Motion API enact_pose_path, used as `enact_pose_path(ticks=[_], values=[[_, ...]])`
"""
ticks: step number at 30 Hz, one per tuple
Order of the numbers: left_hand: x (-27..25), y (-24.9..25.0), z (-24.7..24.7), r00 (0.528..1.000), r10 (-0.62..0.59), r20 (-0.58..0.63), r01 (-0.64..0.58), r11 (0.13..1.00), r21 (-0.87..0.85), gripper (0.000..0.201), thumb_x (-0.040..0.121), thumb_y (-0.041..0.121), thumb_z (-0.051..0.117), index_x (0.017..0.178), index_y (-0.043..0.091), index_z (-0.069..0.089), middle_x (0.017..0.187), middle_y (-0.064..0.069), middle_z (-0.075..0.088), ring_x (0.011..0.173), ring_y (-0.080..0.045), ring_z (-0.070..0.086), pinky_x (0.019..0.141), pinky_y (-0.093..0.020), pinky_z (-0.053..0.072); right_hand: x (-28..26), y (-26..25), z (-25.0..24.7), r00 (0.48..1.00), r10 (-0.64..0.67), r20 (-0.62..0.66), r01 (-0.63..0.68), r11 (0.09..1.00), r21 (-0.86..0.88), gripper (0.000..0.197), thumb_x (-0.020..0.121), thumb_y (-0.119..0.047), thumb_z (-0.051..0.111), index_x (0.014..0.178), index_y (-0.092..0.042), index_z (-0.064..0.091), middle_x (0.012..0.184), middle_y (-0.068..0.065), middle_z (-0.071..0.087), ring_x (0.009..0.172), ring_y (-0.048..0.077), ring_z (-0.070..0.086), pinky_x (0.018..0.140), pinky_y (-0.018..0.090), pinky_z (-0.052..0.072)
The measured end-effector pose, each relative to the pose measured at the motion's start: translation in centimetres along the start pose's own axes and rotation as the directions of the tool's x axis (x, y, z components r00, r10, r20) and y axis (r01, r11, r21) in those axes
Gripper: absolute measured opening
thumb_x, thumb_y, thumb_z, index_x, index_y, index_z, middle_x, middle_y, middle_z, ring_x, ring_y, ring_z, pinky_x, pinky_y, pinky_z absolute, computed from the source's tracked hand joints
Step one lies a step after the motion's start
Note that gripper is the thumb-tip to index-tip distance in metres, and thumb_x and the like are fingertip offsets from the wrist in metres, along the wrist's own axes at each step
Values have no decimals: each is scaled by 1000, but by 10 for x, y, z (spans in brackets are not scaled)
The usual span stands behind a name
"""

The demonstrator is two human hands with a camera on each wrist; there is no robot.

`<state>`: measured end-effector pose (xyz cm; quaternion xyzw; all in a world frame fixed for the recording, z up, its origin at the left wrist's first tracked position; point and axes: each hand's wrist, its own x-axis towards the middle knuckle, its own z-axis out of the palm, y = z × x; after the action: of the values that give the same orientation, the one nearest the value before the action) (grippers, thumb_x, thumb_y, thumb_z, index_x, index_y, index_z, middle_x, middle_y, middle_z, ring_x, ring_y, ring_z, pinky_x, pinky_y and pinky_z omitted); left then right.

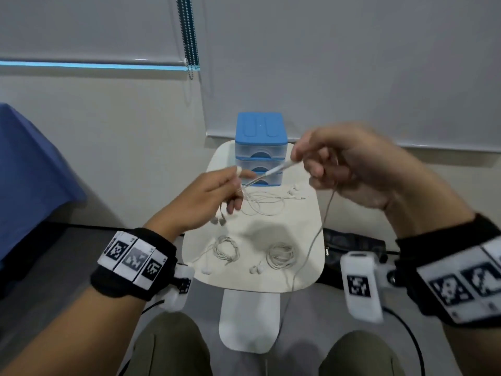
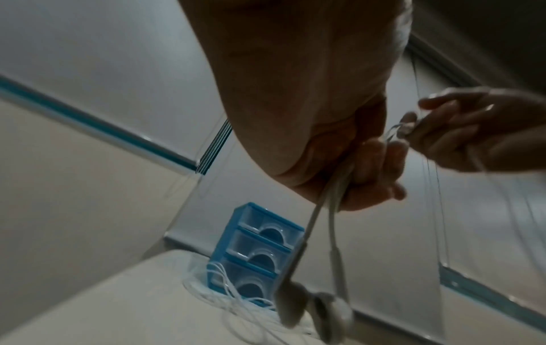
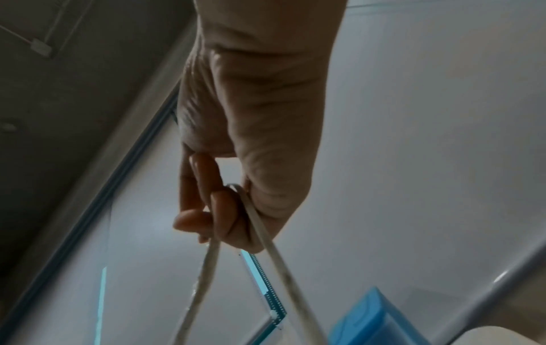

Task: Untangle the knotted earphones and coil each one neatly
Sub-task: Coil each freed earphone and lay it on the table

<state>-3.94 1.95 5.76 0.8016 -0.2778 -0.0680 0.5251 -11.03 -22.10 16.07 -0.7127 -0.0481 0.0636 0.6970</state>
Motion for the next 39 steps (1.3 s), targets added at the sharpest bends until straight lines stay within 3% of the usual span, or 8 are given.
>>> enact_pose_path(ticks=[4,10,13,15,17,23,31,39], values=[[-14,11,14,981,8,194,48,959,-280,43,100,21,36,112,-3,70,57,-8,40,50,-29,28,60,-35,45,23,-6,-21,998,-46,-29,46,999,-2,4,84,-5,67,82,-1,67,61,9,59,37,5,31,49,20,35],[-28,38,17,986,119,121,-12,762,-647,38,100,26,43,98,3,73,51,0,35,42,-18,14,42,-28,20,50,51,-28,995,82,-56,-92,973,-213,4,94,-13,68,91,-11,67,72,10,68,50,14,47,55,26,32],[-29,51,14,988,143,52,-71,734,-675,37,100,28,45,101,7,75,53,-1,38,39,-9,25,41,-24,20,38,75,-11,993,79,87,-54,964,-260,14,93,-21,66,100,-11,71,102,6,77,86,24,73,81,40,45],[-28,56,13,992,128,21,-80,733,-676,38,102,27,43,104,6,74,53,-1,39,38,-8,28,40,-21,24,24,83,4,985,30,167,-2,986,-166,29,86,-27,64,106,-7,73,111,9,77,109,31,71,109,58,37],[-28,59,10,997,81,-15,-70,742,-667,39,104,25,41,104,5,73,51,-1,38,36,-8,28,40,-19,28,11,88,20,968,-30,248,53,995,-84,34,84,-31,67,110,-10,73,113,14,75,115,37,68,116,69,27],[-27,67,7,995,24,-93,-79,757,-649,41,102,25,41,115,2,72,51,-5,42,35,-11,33,42,-17,36,-3,81,40,964,-169,204,164,986,41,28,98,-21,58,115,-1,67,107,19,75,101,35,71,99,52,46],[-25,73,12,991,30,-133,-104,798,-593,44,98,28,45,134,7,60,83,-9,73,43,-11,49,47,-18,41,7,80,45,973,-223,-61,189,918,-348,17,97,-3,57,97,-13,71,81,7,77,74,19,77,74,32,55],[-33,76,28,985,170,-29,-158,822,-547,36,105,18,40,137,17,57,101,-11,78,62,-18,71,61,-24,55,10,60,43,992,-94,-79,92,995,-30,11,95,1,57,89,5,66,60,11,64,52,22,60,64,35,49]])
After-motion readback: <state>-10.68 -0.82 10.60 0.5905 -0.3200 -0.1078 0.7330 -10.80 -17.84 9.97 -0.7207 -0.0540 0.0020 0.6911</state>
